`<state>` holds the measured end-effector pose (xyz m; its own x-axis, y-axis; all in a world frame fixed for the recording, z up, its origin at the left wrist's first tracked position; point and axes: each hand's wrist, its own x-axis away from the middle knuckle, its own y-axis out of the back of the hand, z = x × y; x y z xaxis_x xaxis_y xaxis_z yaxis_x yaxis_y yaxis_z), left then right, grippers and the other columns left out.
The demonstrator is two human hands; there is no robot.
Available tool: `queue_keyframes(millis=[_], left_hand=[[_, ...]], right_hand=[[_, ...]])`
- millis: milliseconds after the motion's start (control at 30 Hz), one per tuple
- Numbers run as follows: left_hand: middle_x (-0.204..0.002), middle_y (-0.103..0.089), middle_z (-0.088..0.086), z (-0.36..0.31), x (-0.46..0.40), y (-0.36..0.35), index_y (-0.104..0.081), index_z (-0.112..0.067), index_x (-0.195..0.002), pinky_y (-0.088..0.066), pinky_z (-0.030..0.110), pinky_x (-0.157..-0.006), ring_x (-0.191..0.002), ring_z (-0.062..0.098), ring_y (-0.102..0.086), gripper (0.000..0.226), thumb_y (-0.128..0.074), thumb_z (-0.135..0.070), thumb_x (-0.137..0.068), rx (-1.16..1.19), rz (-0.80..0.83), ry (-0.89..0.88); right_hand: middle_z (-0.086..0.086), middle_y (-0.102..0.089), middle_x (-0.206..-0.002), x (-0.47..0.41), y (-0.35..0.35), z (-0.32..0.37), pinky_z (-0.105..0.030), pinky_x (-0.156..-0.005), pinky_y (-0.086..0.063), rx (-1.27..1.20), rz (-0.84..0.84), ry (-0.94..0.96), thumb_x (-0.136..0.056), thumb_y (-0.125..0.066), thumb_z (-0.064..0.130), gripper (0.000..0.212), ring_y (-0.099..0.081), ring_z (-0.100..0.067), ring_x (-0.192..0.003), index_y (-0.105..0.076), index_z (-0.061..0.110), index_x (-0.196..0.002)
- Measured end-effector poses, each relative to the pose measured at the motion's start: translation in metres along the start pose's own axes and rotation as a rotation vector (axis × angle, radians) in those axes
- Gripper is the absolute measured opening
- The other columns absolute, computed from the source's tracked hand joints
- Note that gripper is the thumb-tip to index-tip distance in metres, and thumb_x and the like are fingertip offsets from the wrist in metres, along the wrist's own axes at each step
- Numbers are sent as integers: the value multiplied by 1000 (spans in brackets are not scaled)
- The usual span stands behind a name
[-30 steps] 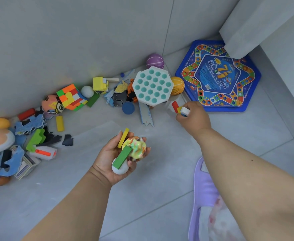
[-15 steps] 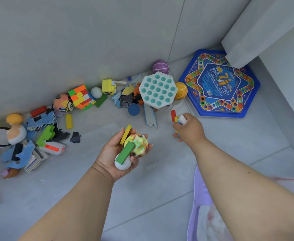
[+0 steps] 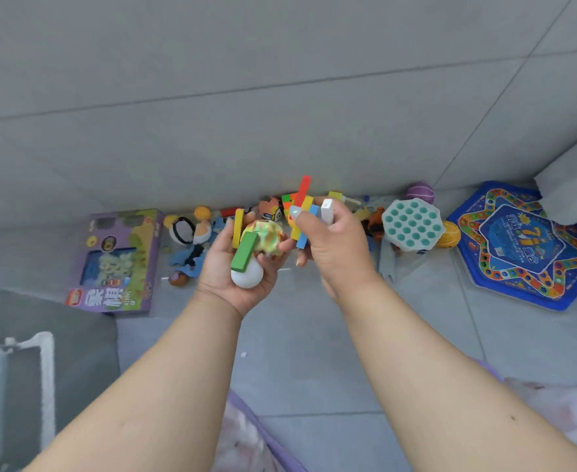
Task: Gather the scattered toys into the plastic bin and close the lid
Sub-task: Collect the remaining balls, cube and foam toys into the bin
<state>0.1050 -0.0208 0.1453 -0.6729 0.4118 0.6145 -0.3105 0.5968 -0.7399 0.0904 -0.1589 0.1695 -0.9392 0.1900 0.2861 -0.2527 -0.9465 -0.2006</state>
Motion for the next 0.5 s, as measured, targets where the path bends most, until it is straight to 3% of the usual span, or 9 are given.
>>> queue_keyframes(millis=[133,233,300,367,400,500], left_hand=[[-74,-67,5,-49,53,-3,-70,-25,-70,-37,20,-52,-45,19,-53,45,-43,-49,-96,-34,-52,-234],[-72,-66,9,-89,97,2,-68,-22,-75,-29,19,-64,-45,20,-50,41,-42,-47,-96,2,-101,-331],[-72,-67,10,-112,133,3,-64,-21,-81,-32,20,-67,-47,22,-53,36,-41,-45,-97,35,-118,-386],[-73,-67,11,-131,171,7,-63,-20,-81,-45,18,-62,-47,23,-56,36,-42,-43,-98,82,-139,-432],[-75,-65,12,-140,188,11,-63,-19,-80,-50,23,-51,-47,24,-56,36,-42,-42,-98,108,-150,-447],[-85,-60,11,-162,237,34,-63,-19,-82,-48,24,-43,-57,25,-52,35,-43,-42,-97,177,-206,-482]], right_hand=[[-15,-53,-64,26,-78,27,-22,-37,-38,0,131,67,-86,-65,13,17,-55,-29,-49,-50,15,-81],[-9,-51,-62,44,-130,48,-19,-35,-39,15,225,89,-88,-63,13,18,-57,-25,-46,-47,14,-80],[-8,-50,-63,57,-166,61,-19,-34,-39,21,289,80,-89,-61,14,18,-56,-23,-46,-46,13,-80],[-8,-49,-66,72,-203,70,-18,-33,-38,1,349,42,-90,-61,13,16,-54,-21,-44,-46,12,-83],[-8,-49,-67,81,-220,72,-17,-33,-38,-4,381,19,-90,-60,14,16,-54,-19,-42,-46,11,-85],[-7,-49,-68,110,-268,69,-19,-34,-41,5,475,-58,-90,-61,15,15,-54,-19,-43,-46,12,-86]])
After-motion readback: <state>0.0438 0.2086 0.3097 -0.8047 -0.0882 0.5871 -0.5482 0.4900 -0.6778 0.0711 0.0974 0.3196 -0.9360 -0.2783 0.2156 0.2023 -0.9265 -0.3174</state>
